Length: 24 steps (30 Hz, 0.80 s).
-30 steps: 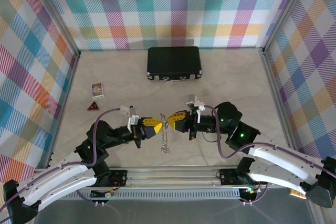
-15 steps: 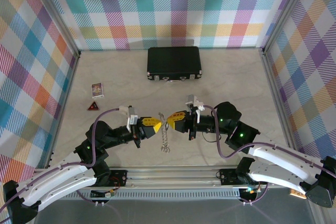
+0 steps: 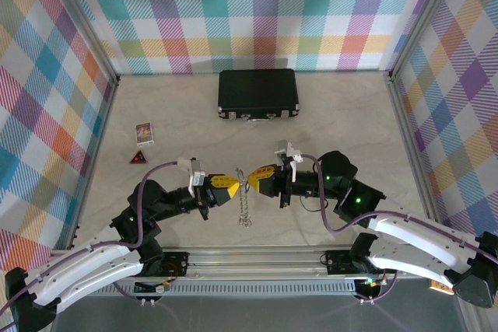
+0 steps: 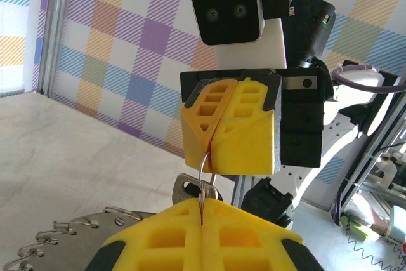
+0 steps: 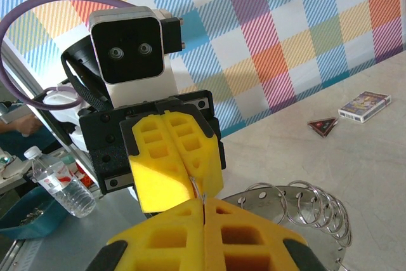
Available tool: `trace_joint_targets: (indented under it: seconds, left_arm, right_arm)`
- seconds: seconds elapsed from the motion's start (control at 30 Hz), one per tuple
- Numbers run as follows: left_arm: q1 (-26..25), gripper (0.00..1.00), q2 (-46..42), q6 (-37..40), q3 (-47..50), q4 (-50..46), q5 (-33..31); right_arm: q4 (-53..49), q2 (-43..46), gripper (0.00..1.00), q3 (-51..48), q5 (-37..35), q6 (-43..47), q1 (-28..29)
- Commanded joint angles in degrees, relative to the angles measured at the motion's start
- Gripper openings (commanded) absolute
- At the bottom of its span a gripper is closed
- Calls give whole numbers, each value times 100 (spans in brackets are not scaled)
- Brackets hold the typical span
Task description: Put the keys on the keyring
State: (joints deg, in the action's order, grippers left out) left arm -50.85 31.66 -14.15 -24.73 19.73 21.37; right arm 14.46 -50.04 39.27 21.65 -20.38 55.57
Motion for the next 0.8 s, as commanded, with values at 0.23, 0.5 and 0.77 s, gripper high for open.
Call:
trace_joint_targets:
  seconds: [0.23, 0.5, 0.77]
  left_arm:
    - [58, 0, -89, 88, 43, 482, -36]
    - [58, 0, -37, 88, 39, 550, -17]
    - [51, 0, -19, 88, 29, 566, -10]
  right_arm:
    - [277, 144, 0, -40, -64, -170, 28]
    - [286, 24, 0, -23, -3, -218, 31]
    - [240, -19, 0, 9, 24, -246, 29]
